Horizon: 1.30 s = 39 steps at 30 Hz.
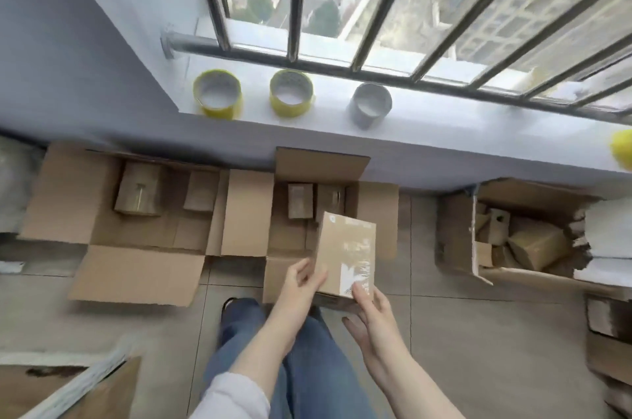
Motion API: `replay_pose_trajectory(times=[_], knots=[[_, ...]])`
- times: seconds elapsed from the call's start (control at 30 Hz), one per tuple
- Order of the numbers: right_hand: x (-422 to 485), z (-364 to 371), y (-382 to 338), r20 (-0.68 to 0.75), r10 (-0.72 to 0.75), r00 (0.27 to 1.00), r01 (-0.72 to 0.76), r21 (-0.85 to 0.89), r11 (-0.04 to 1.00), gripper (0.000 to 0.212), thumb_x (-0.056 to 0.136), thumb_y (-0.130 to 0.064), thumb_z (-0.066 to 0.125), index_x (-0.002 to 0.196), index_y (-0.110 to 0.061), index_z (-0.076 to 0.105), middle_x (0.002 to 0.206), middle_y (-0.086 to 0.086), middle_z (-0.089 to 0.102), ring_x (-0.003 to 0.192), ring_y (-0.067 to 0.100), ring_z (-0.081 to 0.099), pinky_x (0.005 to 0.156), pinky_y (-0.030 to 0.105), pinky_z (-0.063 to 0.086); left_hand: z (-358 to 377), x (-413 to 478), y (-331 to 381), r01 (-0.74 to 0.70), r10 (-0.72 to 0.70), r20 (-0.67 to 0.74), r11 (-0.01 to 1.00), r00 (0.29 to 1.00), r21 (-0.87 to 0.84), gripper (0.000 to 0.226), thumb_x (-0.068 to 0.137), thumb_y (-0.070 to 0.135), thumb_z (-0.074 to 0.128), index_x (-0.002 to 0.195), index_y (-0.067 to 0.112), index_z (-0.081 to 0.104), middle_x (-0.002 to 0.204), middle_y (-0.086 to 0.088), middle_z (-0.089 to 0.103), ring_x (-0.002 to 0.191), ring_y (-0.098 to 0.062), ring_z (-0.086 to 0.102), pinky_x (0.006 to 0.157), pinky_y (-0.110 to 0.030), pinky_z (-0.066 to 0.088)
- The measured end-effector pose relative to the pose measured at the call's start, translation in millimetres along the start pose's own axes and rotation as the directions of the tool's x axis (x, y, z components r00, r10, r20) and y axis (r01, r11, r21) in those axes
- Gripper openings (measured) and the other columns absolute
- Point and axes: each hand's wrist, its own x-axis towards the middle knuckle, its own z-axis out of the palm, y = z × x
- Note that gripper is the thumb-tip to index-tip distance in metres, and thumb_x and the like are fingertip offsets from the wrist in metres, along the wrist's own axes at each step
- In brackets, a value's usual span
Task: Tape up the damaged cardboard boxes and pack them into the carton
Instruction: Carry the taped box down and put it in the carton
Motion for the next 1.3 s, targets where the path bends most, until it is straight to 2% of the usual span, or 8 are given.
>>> replay_pose_trajectory(times=[0.17,0.3,0.5,0.57,0.67,0.9,1.07,1.3], knots=[[161.3,20.4,7.7,0.025,0.098,0.995,-0.095,-0.086,0.992,0.046,0.085,-0.032,0.065,0.124,-0.025,0.041,0.115,-0.008,0.06,0.107,0.007,0.054,0.1,0.036,0.038,-14.3,151.8,-21.8,0.019,-0.017,-0.128,1.0,0.992,0.019,0.046,0.09,0.034,0.059,0.129,0.019,0.04,0.13,0.001,0.051,0.11,-0.006,0.052,0.075,-0.012,0.038],[307.7,40.7,29.5,0.081,0.091,0.993,-0.072,-0.211,0.975,0.048,0.084,-0.031,0.067,0.129,-0.022,0.052,0.117,-0.004,0.066,0.109,0.011,0.058,0.093,0.029,0.042,-45.3,287.3,-37.7,-0.004,0.037,-0.189,0.985,0.981,0.171,0.045,0.092,0.026,0.057,0.131,0.01,0.042,0.127,-0.003,0.054,0.108,-0.012,0.053,0.086,-0.019,0.039],[457.3,56.5,58.3,0.177,0.047,0.983,0.004,-0.281,0.96,0.066,0.08,-0.032,0.071,0.138,-0.024,0.041,0.127,-0.002,0.06,0.116,0.014,0.055,0.108,0.037,0.036,-75.7,421.1,-64.4,-0.023,0.103,-0.206,0.933,0.973,0.359,0.05,0.092,0.025,0.054,0.139,0.014,0.04,0.13,-0.002,0.055,0.113,-0.013,0.053,0.091,-0.02,0.037],[478.9,57.9,70.9,0.165,0.039,0.986,0.004,-0.258,0.966,0.066,0.082,-0.029,0.07,0.14,-0.021,0.039,0.128,0.001,0.058,0.116,0.015,0.055,0.108,0.036,0.037,-79.3,442.7,-75.5,-0.017,0.09,-0.191,0.935,0.978,0.355,0.053,0.093,0.022,0.053,0.142,0.013,0.035,0.135,-0.004,0.051,0.122,-0.018,0.05,0.102,-0.027,0.037],[494.2,60.8,86.0,0.128,0.012,0.992,0.018,-0.238,0.971,0.064,0.084,-0.024,0.068,0.14,-0.019,0.038,0.131,0.003,0.056,0.117,0.016,0.055,0.103,0.032,0.039,-82.3,460.9,-86.9,-0.007,0.082,-0.179,0.925,0.98,0.381,0.053,0.095,0.018,0.05,0.145,0.013,0.032,0.138,-0.007,0.05,0.126,-0.02,0.048,0.108,-0.036,0.036],[495.1,74.7,90.9,0.092,-0.019,0.996,0.039,-0.214,0.976,0.068,0.088,-0.03,0.062,0.146,-0.022,0.028,0.14,0.002,0.049,0.122,0.015,0.05,0.101,0.03,0.038,-83.3,473.7,-83.8,-0.033,0.101,-0.173,0.933,0.98,0.358,0.054,0.096,0.018,0.05,0.145,0.013,0.03,0.14,-0.009,0.048,0.129,-0.022,0.045,0.109,-0.04,0.035],[468.3,81.5,74.0,-0.017,0.023,1.0,-0.027,-0.242,0.97,0.086,0.086,-0.043,0.061,0.15,-0.026,0.006,0.156,-0.001,0.018,0.14,0.021,0.025,0.115,0.044,0.022,-78.0,452.2,-74.1,0.057,0.029,-0.221,0.926,0.975,0.374,0.064,0.095,0.034,0.049,0.149,0.016,0.019,0.151,-0.007,0.033,0.137,-0.024,0.034,0.112,-0.033,0.028],[326.3,85.9,31.4,-0.1,0.023,0.995,-0.051,-0.287,0.957,0.072,0.09,-0.046,0.054,0.149,-0.026,0.018,0.154,-0.006,0.023,0.14,0.02,0.027,0.112,0.04,0.023,-68.9,320.1,-36.1,0.1,-0.029,-0.363,0.979,0.931,0.177,0.043,0.097,0.023,0.049,0.135,0.006,0.043,0.141,-0.012,0.046,0.129,-0.025,0.043,0.105,-0.029,0.031]])
